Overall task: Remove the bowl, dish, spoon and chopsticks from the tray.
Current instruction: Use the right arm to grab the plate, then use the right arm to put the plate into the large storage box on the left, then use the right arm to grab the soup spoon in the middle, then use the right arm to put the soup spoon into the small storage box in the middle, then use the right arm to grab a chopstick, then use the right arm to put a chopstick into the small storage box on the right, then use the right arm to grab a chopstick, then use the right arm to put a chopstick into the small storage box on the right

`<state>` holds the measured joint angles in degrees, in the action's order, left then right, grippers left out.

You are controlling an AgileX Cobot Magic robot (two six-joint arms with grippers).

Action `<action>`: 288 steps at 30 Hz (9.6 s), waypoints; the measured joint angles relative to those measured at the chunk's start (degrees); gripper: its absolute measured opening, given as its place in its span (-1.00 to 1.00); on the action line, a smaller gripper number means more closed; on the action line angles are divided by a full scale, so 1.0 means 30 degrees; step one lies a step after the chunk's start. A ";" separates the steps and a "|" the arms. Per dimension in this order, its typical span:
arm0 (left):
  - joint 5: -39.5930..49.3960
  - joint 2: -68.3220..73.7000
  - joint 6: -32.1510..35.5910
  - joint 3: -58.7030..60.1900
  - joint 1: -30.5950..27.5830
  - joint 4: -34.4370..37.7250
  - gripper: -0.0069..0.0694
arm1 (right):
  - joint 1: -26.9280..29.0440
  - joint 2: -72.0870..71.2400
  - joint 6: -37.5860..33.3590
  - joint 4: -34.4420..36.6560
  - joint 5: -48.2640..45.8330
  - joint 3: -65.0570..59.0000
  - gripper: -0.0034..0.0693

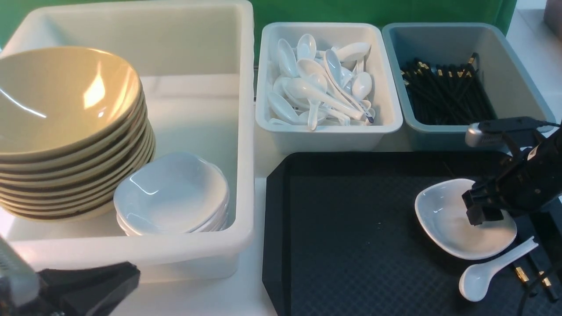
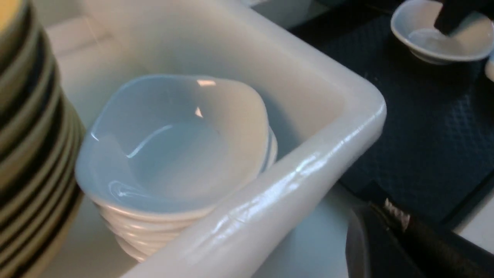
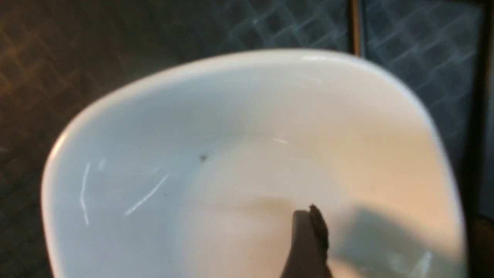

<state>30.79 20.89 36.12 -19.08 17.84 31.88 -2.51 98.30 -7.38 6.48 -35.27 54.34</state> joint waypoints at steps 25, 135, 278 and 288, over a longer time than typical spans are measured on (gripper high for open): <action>-0.2140 -0.0762 0.0000 0.0366 0.0000 -0.0419 -0.84 | -0.0717 -0.8441 -0.7845 1.0814 -0.3171 0.1401 -0.72; -0.2378 -0.0777 0.0000 0.0366 0.0000 -0.0347 -0.84 | -0.7152 0.0649 0.2129 -0.5042 -0.7320 1.2453 0.48; -0.3352 -0.0777 0.0000 0.0940 0.0000 -0.0490 -0.84 | -0.3204 -0.1895 -0.0830 -0.2442 -0.2544 -0.1688 -0.70; -0.3370 -0.0777 0.0000 0.0940 0.0000 -0.0490 -0.84 | -0.4289 -0.7814 -0.1506 -0.2352 -0.3781 -0.0700 -0.70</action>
<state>20.68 18.56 36.12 -16.26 17.84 30.41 -15.38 74.86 -11.90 -0.57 -46.61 52.24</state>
